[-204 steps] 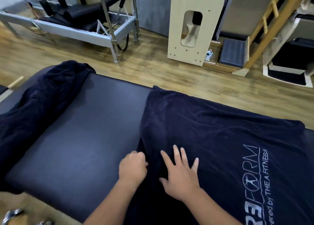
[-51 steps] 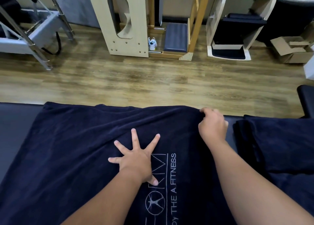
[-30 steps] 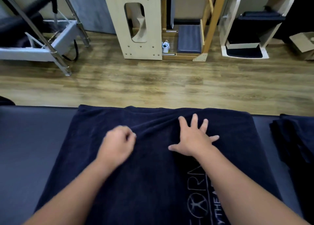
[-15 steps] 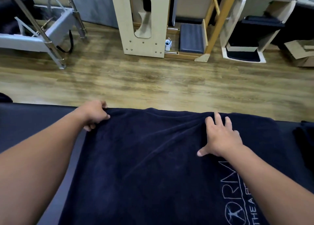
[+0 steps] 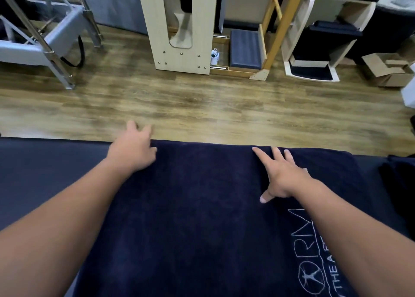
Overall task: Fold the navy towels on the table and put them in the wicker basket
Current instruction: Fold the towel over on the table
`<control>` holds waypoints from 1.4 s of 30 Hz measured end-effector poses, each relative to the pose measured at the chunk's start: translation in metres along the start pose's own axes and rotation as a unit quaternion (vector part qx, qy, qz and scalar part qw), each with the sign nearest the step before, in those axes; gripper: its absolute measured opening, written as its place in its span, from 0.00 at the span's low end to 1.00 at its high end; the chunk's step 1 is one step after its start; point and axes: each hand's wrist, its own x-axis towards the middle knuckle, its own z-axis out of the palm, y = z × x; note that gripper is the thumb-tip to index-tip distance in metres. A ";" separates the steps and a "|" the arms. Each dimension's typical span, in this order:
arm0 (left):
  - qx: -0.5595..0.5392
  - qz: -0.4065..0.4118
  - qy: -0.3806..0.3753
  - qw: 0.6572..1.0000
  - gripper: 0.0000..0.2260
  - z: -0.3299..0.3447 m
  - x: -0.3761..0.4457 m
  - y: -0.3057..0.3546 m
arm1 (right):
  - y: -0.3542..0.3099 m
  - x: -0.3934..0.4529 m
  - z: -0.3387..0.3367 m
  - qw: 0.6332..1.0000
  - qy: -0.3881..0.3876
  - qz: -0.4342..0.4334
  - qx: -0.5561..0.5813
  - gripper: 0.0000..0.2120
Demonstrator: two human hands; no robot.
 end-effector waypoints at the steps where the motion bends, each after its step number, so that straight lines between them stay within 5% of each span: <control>1: 0.033 0.010 0.008 0.999 0.23 0.007 -0.010 0.005 | 0.000 0.000 0.002 1.000 -0.001 0.002 0.007 0.68; 6: 0.017 -0.028 -0.133 0.991 0.39 0.032 -0.040 0.013 | 0.002 -0.021 0.024 0.993 0.090 0.036 0.061 0.59; 10: 0.024 0.018 -0.093 0.995 0.29 0.036 -0.066 0.021 | -0.003 -0.065 0.080 0.972 0.234 0.007 -0.003 0.32; 12: 0.057 0.070 -0.054 0.994 0.24 0.041 -0.103 0.030 | -0.006 -0.089 0.113 0.969 0.246 -0.016 0.000 0.26; 21: 0.089 0.129 -0.077 0.985 0.35 0.111 -0.319 0.051 | 0.038 -0.225 0.213 0.991 0.096 -0.089 0.005 0.41; 27: 0.100 0.135 -0.046 0.985 0.34 0.144 -0.418 0.045 | 0.094 -0.291 0.269 0.995 0.085 -0.054 0.008 0.40; 36: 0.090 0.145 -0.031 0.985 0.38 0.159 -0.524 0.023 | 0.137 -0.357 0.312 0.991 0.059 -0.122 -0.002 0.43; 42: 0.108 0.122 -0.001 0.987 0.29 0.161 -0.539 0.002 | 0.172 -0.374 0.332 0.990 0.099 -0.097 -0.002 0.36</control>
